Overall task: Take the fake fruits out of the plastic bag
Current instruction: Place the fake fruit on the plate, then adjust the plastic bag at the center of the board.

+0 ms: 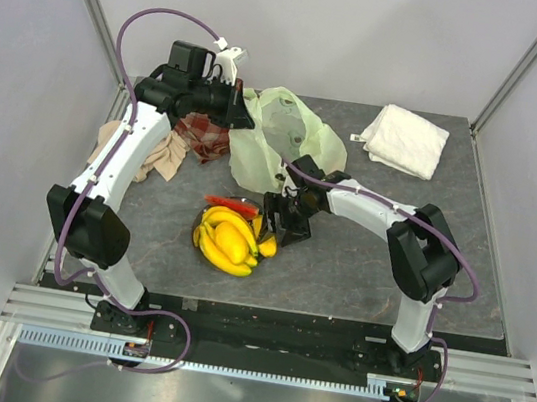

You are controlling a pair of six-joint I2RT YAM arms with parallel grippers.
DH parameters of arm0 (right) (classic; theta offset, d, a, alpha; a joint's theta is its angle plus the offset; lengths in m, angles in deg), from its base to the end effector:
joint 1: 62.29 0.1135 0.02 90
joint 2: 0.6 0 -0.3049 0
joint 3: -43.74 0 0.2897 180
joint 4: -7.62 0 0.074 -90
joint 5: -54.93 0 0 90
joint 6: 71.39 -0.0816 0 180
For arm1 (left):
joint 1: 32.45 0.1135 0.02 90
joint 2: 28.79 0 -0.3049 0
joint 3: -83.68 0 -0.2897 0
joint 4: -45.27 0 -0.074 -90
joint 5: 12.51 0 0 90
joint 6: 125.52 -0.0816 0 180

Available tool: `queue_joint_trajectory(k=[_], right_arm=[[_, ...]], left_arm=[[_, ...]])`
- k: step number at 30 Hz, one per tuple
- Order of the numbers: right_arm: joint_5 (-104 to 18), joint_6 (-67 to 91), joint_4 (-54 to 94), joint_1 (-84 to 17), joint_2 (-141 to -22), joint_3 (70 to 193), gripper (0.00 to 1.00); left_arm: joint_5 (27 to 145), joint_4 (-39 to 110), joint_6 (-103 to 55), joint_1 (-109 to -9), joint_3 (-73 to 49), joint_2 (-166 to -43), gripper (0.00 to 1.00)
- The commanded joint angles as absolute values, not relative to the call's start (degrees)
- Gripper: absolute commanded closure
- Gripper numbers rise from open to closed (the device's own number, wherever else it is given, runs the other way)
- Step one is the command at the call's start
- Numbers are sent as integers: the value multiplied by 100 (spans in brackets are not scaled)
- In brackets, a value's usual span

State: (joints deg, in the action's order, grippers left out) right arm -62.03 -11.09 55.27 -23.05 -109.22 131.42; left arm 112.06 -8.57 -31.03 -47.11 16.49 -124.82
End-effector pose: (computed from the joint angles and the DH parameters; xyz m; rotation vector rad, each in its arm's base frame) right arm 0.3185 0.3079 0.1623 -0.3805 2.9441 0.9034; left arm 0.4160 -0.1567 0.4153 0.5315 2.1487 -0.8523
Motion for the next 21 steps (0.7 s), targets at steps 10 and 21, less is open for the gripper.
queue_joint_trajectory(k=[10, 21], right_arm=[[-6206, -205, 6413, -2872, -10028, 13760, 21], [-5494, 586, 5878, -3434, -10289, 15639, 44]], left_arm=[[11292, -807, -3262, -4757, 1776, -12574, 97], [11344, -807, -3218, -4810, 1205, -12266, 97]])
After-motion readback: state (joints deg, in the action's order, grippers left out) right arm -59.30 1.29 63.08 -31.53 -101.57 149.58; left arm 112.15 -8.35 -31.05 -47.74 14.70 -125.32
